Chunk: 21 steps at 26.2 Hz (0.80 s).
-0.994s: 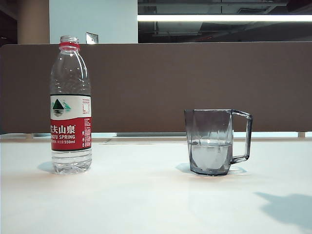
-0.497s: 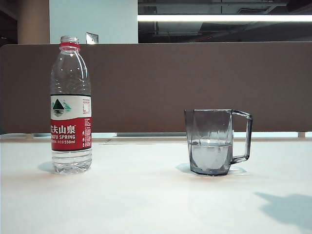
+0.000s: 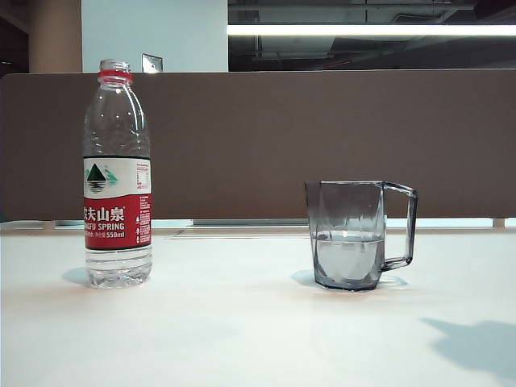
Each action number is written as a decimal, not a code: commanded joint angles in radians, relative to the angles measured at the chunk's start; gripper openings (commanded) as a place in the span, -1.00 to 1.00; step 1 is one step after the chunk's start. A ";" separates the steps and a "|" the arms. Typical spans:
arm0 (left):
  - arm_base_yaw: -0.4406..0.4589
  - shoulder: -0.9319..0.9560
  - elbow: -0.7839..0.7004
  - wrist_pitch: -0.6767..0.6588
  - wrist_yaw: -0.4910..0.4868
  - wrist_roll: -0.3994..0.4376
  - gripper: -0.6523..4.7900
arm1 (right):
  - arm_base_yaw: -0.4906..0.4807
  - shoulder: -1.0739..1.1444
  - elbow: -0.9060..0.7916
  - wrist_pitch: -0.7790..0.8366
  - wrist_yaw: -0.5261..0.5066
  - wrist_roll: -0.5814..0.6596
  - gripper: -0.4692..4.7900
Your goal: Pick up the mineral water bottle with the left hand on the table and pour water into the mug until it's half full.
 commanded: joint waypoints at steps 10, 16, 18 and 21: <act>0.002 0.000 0.004 -0.003 -0.002 0.005 -0.78 | 0.000 -0.002 0.006 0.017 0.000 0.003 -0.83; 0.002 0.000 0.004 -0.003 -0.002 0.005 -0.78 | 0.000 -0.002 0.006 0.017 0.000 0.003 -0.83; 0.002 0.000 0.004 -0.003 -0.004 0.005 -0.78 | 0.000 -0.002 0.006 0.017 0.000 0.003 -0.82; 0.003 0.000 0.004 -0.004 -0.003 0.005 -0.78 | 0.000 -0.002 0.006 0.017 0.000 0.003 -0.82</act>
